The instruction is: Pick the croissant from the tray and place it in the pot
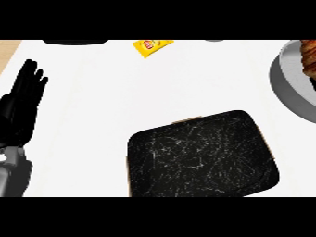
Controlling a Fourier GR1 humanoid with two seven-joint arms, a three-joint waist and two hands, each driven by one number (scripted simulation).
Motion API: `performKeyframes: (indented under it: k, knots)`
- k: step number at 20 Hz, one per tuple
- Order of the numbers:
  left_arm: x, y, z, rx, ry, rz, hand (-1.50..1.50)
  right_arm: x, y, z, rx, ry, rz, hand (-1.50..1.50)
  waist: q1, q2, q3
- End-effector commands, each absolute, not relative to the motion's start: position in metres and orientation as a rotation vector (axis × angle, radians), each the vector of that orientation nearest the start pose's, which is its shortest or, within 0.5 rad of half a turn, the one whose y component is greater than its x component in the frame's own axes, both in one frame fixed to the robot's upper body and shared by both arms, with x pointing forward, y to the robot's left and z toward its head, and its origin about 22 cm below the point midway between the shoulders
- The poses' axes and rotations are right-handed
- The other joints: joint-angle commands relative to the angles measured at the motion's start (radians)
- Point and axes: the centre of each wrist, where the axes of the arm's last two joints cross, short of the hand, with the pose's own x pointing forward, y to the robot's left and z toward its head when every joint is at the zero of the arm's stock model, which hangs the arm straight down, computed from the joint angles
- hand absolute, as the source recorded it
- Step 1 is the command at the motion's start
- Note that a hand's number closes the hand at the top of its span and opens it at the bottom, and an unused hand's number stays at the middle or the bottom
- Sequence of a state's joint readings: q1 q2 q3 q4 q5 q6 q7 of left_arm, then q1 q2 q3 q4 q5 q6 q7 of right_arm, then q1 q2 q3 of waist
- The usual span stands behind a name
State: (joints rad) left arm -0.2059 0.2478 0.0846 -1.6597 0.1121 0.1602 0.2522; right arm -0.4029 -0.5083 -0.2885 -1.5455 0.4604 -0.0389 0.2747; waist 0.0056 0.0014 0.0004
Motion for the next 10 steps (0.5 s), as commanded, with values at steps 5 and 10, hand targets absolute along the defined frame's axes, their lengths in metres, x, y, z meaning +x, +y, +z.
performKeyframes:
  k: [5, 10]
  knots:
    - [0.285, 0.267, 0.078, 0.184, -1.630, 0.047, 0.00, 0.324, -0.409, 0.144, -1.304, -1.520, 0.382, 1.50, 0.012, 0.011, 0.000]
    - [0.285, 0.268, 0.084, 0.188, -1.631, 0.050, 0.00, 0.331, -0.438, 0.110, -1.483, -1.368, 0.457, 1.50, 0.022, 0.008, 0.001]
